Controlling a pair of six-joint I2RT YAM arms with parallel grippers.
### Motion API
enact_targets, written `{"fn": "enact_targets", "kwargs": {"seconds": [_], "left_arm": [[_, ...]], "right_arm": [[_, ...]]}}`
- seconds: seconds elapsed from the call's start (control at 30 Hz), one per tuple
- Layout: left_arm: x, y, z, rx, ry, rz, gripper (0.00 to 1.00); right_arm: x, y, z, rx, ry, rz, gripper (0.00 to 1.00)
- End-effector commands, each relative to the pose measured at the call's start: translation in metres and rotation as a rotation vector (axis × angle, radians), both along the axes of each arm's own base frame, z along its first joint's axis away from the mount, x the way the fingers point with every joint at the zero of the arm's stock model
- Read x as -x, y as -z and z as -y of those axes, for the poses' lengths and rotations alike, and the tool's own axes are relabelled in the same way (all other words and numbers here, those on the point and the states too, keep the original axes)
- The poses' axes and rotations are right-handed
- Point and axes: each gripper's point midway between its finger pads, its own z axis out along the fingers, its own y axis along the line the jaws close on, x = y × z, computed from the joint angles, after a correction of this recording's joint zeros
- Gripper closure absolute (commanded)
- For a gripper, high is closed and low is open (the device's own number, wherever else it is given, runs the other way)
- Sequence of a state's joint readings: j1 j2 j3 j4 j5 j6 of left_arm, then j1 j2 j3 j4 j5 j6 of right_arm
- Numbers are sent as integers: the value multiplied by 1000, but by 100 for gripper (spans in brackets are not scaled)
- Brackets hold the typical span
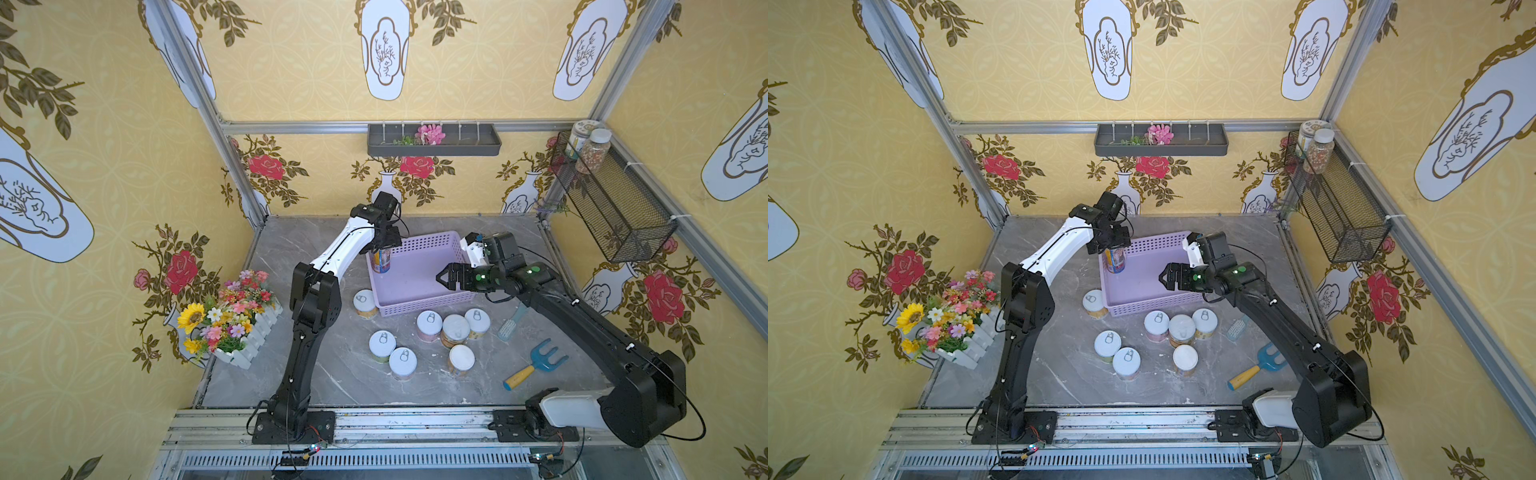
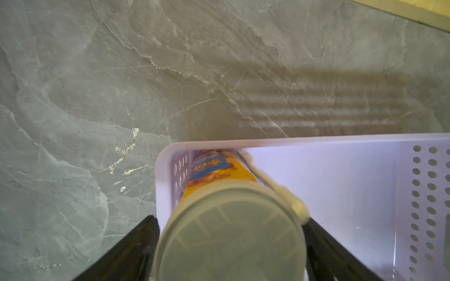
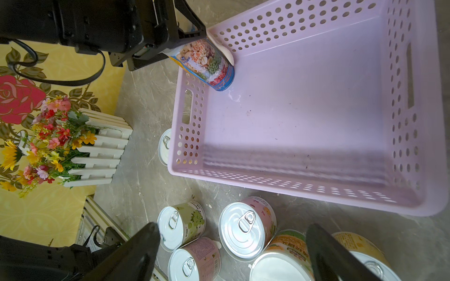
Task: Put the canned food in the basket
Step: Place the canned food in the basket, then pick up the canned food from the center of the board.
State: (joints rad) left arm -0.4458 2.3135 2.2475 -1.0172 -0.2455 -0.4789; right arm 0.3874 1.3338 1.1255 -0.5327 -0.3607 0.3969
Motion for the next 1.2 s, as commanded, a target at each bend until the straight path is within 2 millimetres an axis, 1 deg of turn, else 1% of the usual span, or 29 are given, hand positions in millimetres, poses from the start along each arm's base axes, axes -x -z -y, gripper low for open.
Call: {"fn": "enact_targets", "kwargs": {"seconds": [0.0, 0.13, 0.2, 0.3, 0.4, 0.47, 0.57, 0.67, 0.73, 0.77, 0.8, 0.83, 0.9, 0.97, 1.07, 1.17], "left_arm": [[-6, 3, -2, 18, -10, 4, 0], [-8, 0, -1, 40, -12, 10, 0], [-8, -7, 1, 55, -6, 21, 0], [-9, -29, 7, 98, 7, 66, 0], [-9, -60, 13, 153, 34, 132, 0], [-6, -80, 16, 189, 58, 172, 0], [3, -100, 16, 218, 75, 197, 0], [23, -115, 13, 223, 96, 211, 0], [40, -133, 12, 230, 131, 255, 0], [46, -136, 8, 233, 138, 271, 0], [63, -141, 21, 256, 174, 284, 0], [73, -144, 21, 285, 188, 296, 0], [89, -146, 17, 316, 199, 303, 0], [104, -151, 13, 340, 205, 310, 0], [126, -152, 14, 405, 230, 311, 0], [147, -148, 23, 473, 269, 297, 0]], "right_arm": [[2, 0, 0, -3, 5, 0, 3], [3, 1, 1, 4, 4, -4, 3], [2, 2, 3, 18, 10, -4, 3], [3, 2, 5, 41, 8, -4, 3], [7, 2, 5, 66, -2, -11, 3], [8, 2, 5, 78, -9, -11, 3], [11, 0, 5, 97, -13, -11, 3], [17, 2, 9, 176, -4, -16, 3], [23, 3, 18, 274, 27, -31, 3], [26, 4, 23, 309, 44, -35, 3], [30, 5, 28, 344, 63, -42, 3], [33, 5, 34, 365, 85, -51, 3], [40, 7, 45, 392, 125, -73, 3], [48, 9, 51, 403, 141, -98, 3], [64, 18, 49, 399, 125, -152, 3], [77, 28, 43, 412, 100, -191, 3]]}}
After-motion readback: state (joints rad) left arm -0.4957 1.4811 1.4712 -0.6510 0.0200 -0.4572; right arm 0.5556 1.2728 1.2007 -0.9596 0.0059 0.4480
